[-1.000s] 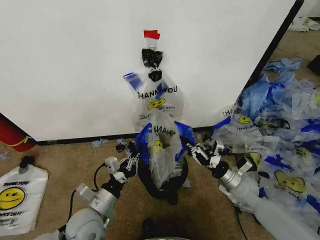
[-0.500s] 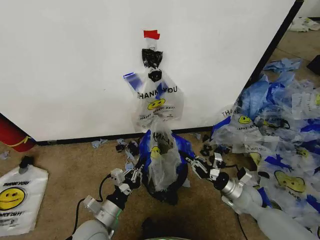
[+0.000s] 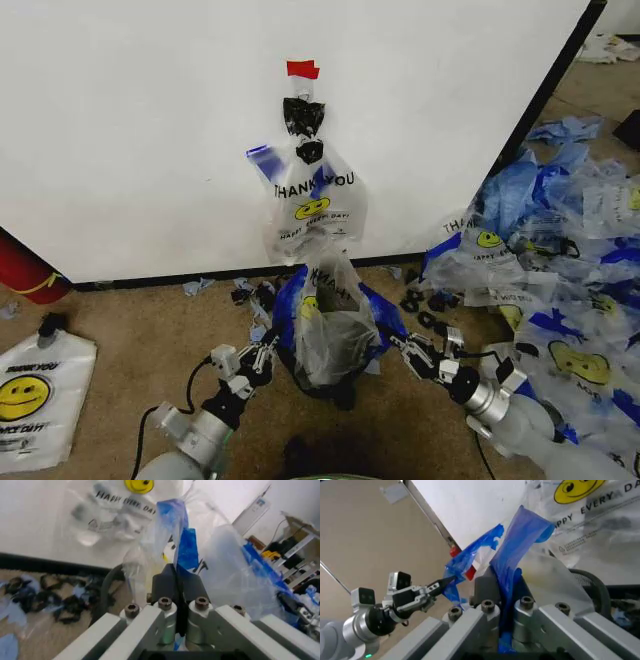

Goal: Pick up the garbage bag from the wall and place it over the trash bin.

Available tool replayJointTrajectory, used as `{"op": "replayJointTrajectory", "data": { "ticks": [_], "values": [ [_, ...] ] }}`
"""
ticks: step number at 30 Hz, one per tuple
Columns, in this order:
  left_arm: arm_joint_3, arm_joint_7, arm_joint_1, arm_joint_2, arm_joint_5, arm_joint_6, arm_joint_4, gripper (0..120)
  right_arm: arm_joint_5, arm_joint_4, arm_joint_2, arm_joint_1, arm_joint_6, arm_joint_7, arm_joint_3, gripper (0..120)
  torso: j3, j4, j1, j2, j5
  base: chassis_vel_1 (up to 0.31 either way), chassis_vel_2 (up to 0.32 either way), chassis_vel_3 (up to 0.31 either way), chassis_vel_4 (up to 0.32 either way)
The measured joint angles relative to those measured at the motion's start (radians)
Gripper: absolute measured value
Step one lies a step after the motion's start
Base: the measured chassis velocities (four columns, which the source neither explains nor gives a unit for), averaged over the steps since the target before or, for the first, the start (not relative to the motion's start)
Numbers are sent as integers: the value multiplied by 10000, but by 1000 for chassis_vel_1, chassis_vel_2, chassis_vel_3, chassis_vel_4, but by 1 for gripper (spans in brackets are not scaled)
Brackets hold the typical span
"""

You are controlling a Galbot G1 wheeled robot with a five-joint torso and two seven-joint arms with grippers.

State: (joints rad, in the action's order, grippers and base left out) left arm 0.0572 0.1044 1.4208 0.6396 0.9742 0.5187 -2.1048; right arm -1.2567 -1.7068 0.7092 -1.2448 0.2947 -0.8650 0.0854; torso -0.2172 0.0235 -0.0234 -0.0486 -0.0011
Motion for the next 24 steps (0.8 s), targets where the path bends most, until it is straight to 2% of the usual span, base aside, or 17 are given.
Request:
{"op": "replayJointTrajectory", "data": {
  "ticks": [12,24],
  "values": [
    [1,159,416,199,-259,25,-70,0,-266,-299,-468,-848,9,46,922,0,0,3,0,0,-1,0,0,0,0],
    [-428,147,1379,232,-499,86,-255,0,33,91,-445,-1224,64,-237,1021,0,-1,0,0,0,3,0,0,0,0]
  ]
}}
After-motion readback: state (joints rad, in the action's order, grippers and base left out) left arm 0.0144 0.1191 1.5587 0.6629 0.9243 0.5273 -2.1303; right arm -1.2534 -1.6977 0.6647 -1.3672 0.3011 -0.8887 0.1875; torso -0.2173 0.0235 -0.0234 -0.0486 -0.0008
